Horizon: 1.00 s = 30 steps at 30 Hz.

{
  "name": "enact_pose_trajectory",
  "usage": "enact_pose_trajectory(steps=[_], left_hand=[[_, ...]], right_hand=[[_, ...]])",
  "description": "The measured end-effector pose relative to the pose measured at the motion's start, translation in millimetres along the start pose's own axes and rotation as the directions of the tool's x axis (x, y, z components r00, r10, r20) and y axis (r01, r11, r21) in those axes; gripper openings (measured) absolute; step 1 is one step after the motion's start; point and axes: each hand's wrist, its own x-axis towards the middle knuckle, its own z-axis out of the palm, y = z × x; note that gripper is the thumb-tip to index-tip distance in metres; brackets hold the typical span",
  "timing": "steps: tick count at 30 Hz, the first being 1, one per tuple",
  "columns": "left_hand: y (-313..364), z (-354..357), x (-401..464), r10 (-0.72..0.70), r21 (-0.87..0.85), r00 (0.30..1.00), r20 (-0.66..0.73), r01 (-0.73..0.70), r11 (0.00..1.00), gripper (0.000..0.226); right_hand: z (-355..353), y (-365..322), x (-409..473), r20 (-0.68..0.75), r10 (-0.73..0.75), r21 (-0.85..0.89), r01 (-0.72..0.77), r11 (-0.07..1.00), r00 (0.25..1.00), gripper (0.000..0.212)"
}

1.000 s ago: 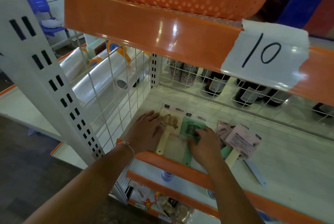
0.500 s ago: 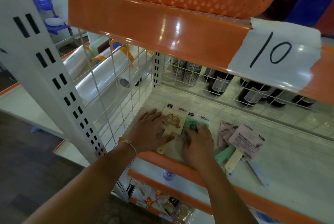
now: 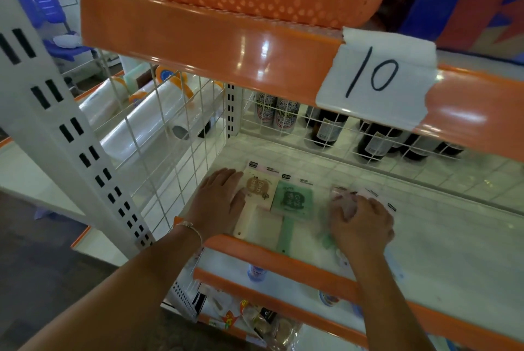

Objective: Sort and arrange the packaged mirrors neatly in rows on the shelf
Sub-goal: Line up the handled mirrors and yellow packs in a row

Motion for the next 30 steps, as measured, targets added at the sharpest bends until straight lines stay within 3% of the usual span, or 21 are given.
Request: enact_pose_trajectory(steps=[5,12,16,18,20,21,23,24,25,28,30], left_hand=[[47,0,8,0.139,-0.057,0.987,-0.086,-0.144,0.988,0.048],[117,12,6,0.279,-0.128,0.960,-0.037,-0.281,0.951,0.046],[139,12,4,0.269,-0.249,0.963,0.004,-0.260,0.933,0.051],[148,6,5,0.195,-0.363,0.978,0.074,-0.156,0.918,0.045],[156,2,8,0.076,-0.488,0.980,0.185,0.025,0.872,0.035],[161,0,11,0.009,-0.562,0.966,0.259,0.143,0.815,0.036],[170,-6,17,-0.100,-0.693,0.887,0.450,0.418,0.588,0.044],[174,-9,19,-0.116,-0.718,0.831,0.544,0.533,0.448,0.044],[176,-13,21,-0.102,-0.726,0.785,0.611,0.607,0.323,0.042],[177,-22,22,-0.088,-0.742,0.753,0.652,0.657,0.129,0.023],[174,-25,20,-0.143,-0.755,0.757,0.638,0.651,0.079,0.013]], right_hand=[[-7,15,10,0.058,0.110,-0.068,-0.106,0.992,0.992,0.072],[-21,9,14,0.087,0.084,-0.046,-0.080,0.996,0.993,0.067],[-34,7,14,0.078,0.057,0.068,-0.063,0.996,0.995,0.074],[-43,8,12,0.027,0.026,0.239,-0.032,0.971,0.999,0.074],[-55,3,5,0.043,0.079,0.550,-0.090,0.830,0.996,0.050],[-59,-1,3,0.127,0.113,0.738,-0.170,0.653,0.985,0.034],[-65,-12,-5,0.369,0.082,0.906,-0.378,0.189,0.926,0.020],[-67,-17,-10,0.432,0.038,0.901,-0.433,0.031,0.901,0.023],[-68,-22,-14,0.455,0.014,0.889,-0.454,-0.060,0.890,0.027],[-63,-30,-19,0.447,-0.037,0.878,-0.446,-0.172,0.894,0.048],[-60,-35,-23,0.437,-0.038,0.897,-0.439,-0.055,0.899,0.049]])
